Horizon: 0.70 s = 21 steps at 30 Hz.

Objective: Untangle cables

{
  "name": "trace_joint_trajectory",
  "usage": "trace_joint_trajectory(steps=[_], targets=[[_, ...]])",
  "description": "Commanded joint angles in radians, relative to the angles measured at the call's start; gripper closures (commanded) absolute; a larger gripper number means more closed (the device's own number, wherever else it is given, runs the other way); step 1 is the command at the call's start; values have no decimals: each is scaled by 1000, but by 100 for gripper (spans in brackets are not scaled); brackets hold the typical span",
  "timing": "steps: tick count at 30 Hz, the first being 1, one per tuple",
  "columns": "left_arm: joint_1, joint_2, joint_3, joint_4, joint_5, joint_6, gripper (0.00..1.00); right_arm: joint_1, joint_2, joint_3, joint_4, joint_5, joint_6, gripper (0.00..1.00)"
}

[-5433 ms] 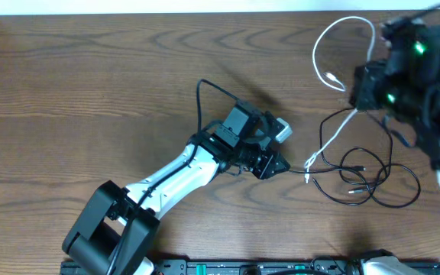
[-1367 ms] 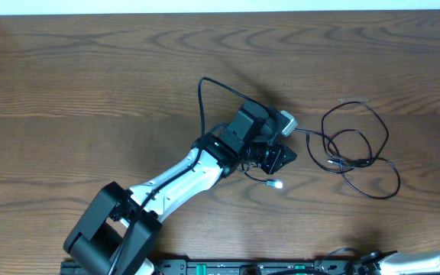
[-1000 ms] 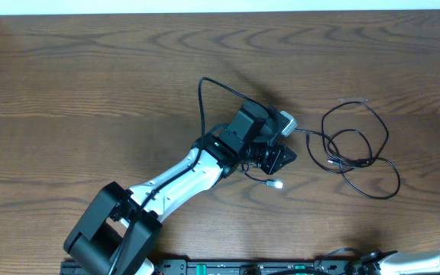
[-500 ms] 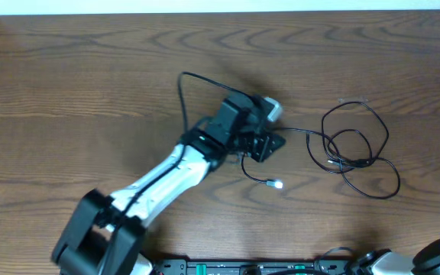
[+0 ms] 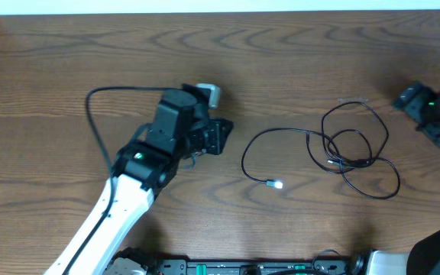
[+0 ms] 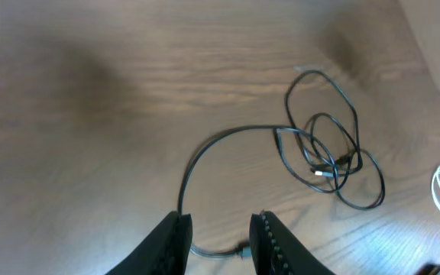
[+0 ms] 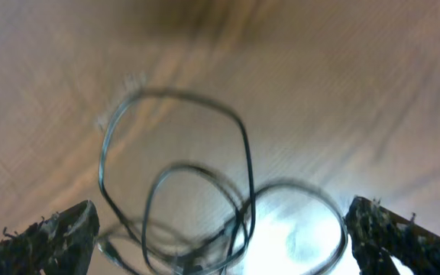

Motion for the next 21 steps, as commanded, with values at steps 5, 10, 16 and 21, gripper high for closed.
trace_joint_trajectory(steps=[5, 10, 16, 21], targets=[[11, -158, -7, -141, -47, -136, 69, 117, -7, -56, -84, 145, 254, 1], [11, -227, -7, -190, -47, -149, 69, 117, -7, -193, -11, 112, 270, 1], [11, -253, -7, -208, -48, -144, 69, 117, -7, -326, 68, 98, 270, 1], [11, -253, -8, -225, -67, -126, 69, 117, -7, -391, 106, 57, 270, 1]])
